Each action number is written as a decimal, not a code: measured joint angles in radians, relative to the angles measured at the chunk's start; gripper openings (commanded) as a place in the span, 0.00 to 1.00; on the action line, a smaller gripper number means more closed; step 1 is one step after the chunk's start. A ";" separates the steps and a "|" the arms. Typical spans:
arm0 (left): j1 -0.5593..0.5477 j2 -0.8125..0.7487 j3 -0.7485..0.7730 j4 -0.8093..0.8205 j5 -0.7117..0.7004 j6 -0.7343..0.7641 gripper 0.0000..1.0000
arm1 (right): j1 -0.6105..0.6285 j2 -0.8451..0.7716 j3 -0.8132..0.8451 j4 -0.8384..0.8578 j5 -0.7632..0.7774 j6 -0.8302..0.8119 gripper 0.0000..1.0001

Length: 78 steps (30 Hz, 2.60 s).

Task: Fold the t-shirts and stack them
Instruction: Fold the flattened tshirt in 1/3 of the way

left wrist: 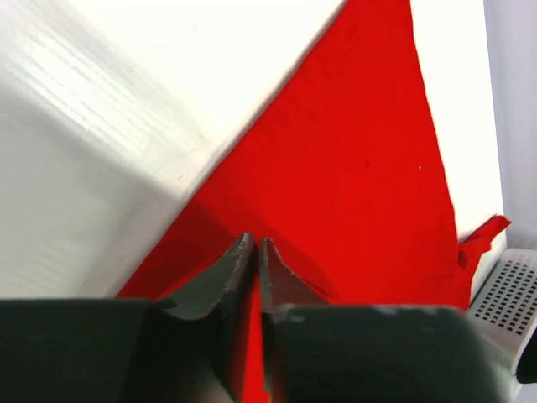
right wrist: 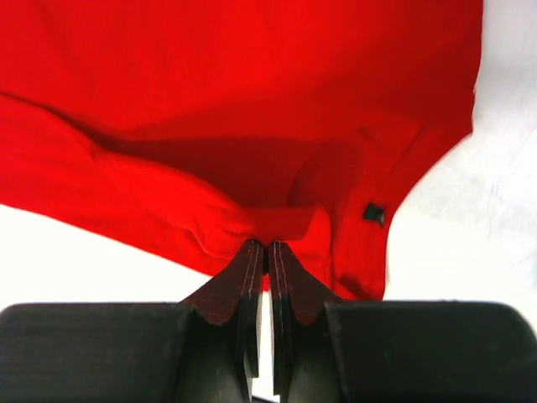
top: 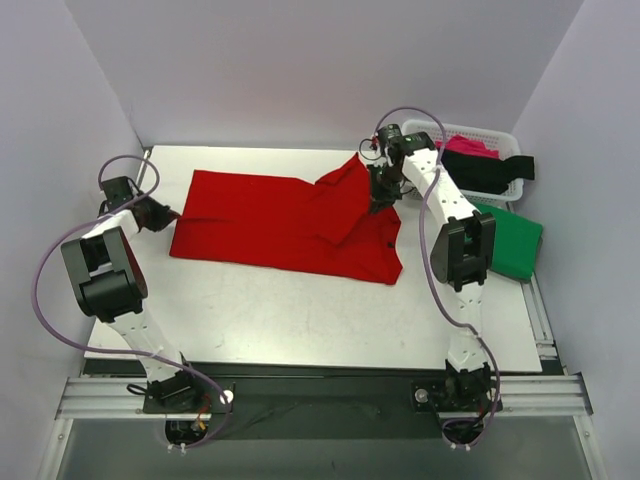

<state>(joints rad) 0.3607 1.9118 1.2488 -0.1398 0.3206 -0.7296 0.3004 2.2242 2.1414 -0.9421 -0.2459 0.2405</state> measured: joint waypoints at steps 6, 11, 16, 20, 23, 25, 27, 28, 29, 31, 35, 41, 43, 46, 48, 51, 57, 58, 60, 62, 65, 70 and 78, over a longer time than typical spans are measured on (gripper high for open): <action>-0.011 0.027 0.054 -0.012 0.002 0.018 0.56 | -0.015 0.129 0.174 0.005 -0.007 0.068 0.66; -0.032 0.026 0.071 -0.059 -0.018 0.068 0.59 | -0.053 0.159 0.190 0.023 -0.016 0.113 0.72; -0.045 -0.028 0.023 -0.127 -0.064 0.124 0.59 | -0.077 0.058 0.002 0.084 -0.015 0.114 0.68; -0.045 -0.126 -0.056 -0.175 -0.119 0.160 0.58 | -0.073 -0.085 -0.245 0.127 -0.026 0.106 0.62; -0.045 -0.180 -0.092 -0.200 -0.157 0.180 0.57 | -0.068 -0.192 -0.411 0.151 -0.038 0.104 0.54; -0.045 -0.201 -0.106 -0.213 -0.175 0.193 0.56 | -0.063 -0.244 -0.487 0.166 -0.048 0.105 0.50; -0.045 -0.207 -0.117 -0.224 -0.190 0.200 0.56 | -0.056 -0.282 -0.554 0.185 -0.054 0.105 0.49; -0.045 -0.208 -0.123 -0.228 -0.196 0.203 0.56 | -0.054 -0.296 -0.585 0.196 -0.057 0.105 0.48; -0.045 -0.208 -0.130 -0.235 -0.203 0.208 0.56 | -0.050 -0.309 -0.616 0.209 -0.058 0.105 0.48; -0.045 -0.207 -0.140 -0.252 -0.212 0.213 0.56 | -0.048 -0.325 -0.671 0.221 -0.059 0.105 0.47; -0.045 -0.198 -0.143 -0.272 -0.221 0.218 0.56 | -0.038 -0.341 -0.760 0.246 -0.058 0.105 0.45; -0.045 -0.146 -0.143 -0.284 -0.230 0.219 0.56 | -0.025 -0.349 -0.825 0.276 -0.058 0.105 0.43; -0.045 -0.130 -0.143 -0.288 -0.231 0.219 0.56 | -0.021 -0.349 -0.838 0.288 -0.057 0.105 0.42; -0.045 -0.117 -0.143 -0.290 -0.230 0.221 0.56 | -0.017 -0.349 -0.846 0.299 -0.057 0.107 0.41; -0.045 -0.117 -0.143 -0.288 -0.229 0.223 0.56 | -0.014 -0.349 -0.847 0.306 -0.056 0.108 0.40; -0.045 -0.114 -0.143 -0.281 -0.222 0.227 0.56 | -0.011 -0.349 -0.848 0.312 -0.053 0.111 0.39; -0.045 -0.102 -0.141 -0.251 -0.195 0.228 0.46 | -0.010 -0.349 -0.862 0.319 -0.046 0.118 0.37; -0.044 -0.099 -0.139 -0.244 -0.188 0.227 0.44 | -0.010 -0.349 -0.866 0.319 -0.046 0.119 0.36; -0.044 -0.090 -0.137 -0.230 -0.179 0.228 0.41 | -0.010 -0.349 -0.875 0.320 -0.045 0.119 0.36; -0.044 -0.085 -0.136 -0.219 -0.170 0.226 0.39 | -0.010 -0.349 -0.885 0.321 -0.043 0.119 0.36; -0.044 -0.079 -0.135 -0.207 -0.160 0.224 0.32 | -0.010 -0.349 -0.897 0.321 -0.040 0.120 0.34; -0.044 -0.064 -0.129 -0.193 -0.146 0.219 0.19 | -0.010 -0.349 -0.899 0.322 -0.038 0.120 0.28; -0.044 -0.032 -0.092 -0.192 -0.129 0.221 0.00 | -0.010 -0.349 -0.899 0.321 -0.030 0.111 0.00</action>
<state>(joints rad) 0.3168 1.8801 1.1568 -0.3321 0.1917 -0.5083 0.2901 1.8755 1.2423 -0.6209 -0.2756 0.3511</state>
